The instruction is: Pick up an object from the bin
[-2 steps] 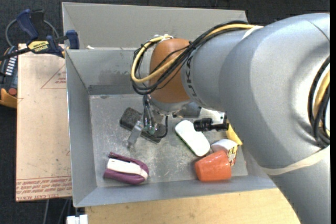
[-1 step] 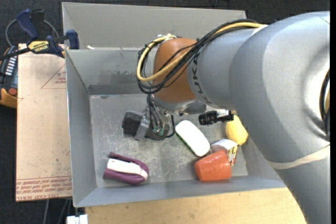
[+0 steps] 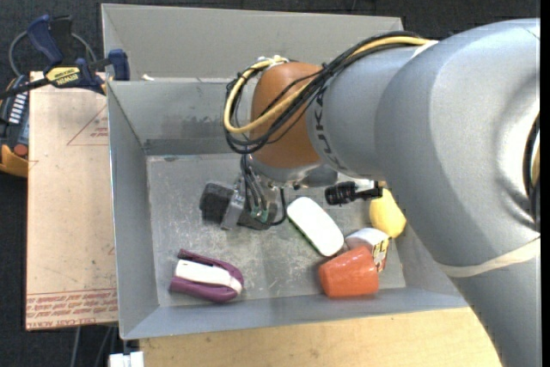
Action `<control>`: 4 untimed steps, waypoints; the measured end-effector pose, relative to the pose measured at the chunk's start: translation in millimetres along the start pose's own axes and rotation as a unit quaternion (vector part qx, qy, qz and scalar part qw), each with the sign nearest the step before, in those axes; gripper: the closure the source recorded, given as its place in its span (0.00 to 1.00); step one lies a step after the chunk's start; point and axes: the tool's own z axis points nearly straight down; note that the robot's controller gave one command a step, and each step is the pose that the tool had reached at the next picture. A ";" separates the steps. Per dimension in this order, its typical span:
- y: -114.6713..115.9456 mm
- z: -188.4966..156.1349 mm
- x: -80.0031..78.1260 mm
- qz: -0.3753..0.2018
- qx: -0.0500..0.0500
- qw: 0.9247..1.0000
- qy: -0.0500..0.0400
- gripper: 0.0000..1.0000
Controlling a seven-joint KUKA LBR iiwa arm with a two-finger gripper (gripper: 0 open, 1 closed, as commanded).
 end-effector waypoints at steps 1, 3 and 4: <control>0.0 -0.4 0.0 0.000 0.000 1.000 0.000 1.00; -1.7 -29.9 2.6 0.000 0.003 1.000 0.004 1.00; -1.0 -52.9 1.7 -0.001 0.002 1.000 0.003 1.00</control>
Offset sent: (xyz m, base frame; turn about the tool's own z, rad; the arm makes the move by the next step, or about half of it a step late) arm 0.0002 0.0000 0.0936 0.0000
